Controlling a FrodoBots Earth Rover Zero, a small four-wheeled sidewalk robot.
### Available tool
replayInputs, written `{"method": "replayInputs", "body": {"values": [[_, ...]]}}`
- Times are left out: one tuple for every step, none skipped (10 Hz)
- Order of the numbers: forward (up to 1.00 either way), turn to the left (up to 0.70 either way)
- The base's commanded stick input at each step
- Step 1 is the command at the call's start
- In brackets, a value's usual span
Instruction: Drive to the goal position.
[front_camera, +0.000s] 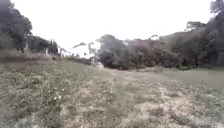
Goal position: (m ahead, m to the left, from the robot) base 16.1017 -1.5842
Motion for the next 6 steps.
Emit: {"method": "replayInputs", "body": {"values": [[0.5,0.0],[0.5,0.0],[0.5,0.0],[0.5,0.0],[0.5,0.0],[0.5,0.04]]}}
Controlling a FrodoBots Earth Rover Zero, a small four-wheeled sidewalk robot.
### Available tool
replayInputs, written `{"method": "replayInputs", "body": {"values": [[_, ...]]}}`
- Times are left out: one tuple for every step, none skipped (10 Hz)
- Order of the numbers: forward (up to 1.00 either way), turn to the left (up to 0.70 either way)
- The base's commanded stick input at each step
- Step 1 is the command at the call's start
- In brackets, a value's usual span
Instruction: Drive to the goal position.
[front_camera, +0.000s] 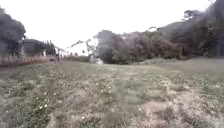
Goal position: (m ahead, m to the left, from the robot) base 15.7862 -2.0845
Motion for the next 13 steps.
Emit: {"method": "replayInputs", "body": {"values": [[0.5,0.19],[0.5,0.35],[0.5,0.39],[0.5,0.26],[0.5,0.0],[0.5,0.0],[0.5,0.0],[0.5,0.0],[0.5,0.0],[0.5,0.0],[0.5,0.0],[0.5,0.12],[0.5,0.23]]}}
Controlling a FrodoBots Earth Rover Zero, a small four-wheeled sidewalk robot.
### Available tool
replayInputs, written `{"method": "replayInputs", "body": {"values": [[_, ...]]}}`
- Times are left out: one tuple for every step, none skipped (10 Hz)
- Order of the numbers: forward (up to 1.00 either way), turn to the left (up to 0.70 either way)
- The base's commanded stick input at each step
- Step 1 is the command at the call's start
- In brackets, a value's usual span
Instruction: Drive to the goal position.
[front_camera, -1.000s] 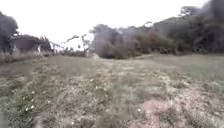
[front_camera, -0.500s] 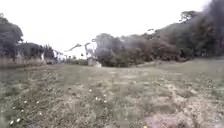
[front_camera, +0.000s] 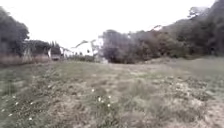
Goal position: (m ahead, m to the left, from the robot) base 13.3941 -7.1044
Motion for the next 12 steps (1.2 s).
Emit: {"method": "replayInputs", "body": {"values": [[0.5,0.03],[0.5,0.01],[0.5,0.0],[0.5,0.01],[0.5,0.02],[0.5,0.03],[0.5,0.04],[0.5,0.03],[0.5,0.03],[0.5,0.03],[0.5,0.04],[0.5,0.05]]}}
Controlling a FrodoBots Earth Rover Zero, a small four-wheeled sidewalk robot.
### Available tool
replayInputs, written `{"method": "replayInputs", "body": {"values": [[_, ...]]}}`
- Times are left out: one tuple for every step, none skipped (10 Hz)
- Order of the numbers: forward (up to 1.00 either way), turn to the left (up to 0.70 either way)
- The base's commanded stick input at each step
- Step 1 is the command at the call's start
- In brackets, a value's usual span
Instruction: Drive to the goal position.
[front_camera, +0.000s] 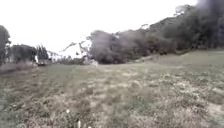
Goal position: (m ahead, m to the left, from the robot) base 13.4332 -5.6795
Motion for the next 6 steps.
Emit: {"method": "replayInputs", "body": {"values": [[0.5,0.28],[0.5,0.31],[0.5,0.22],[0.5,0.14],[0.5,0.06],[0.5,0.5]]}}
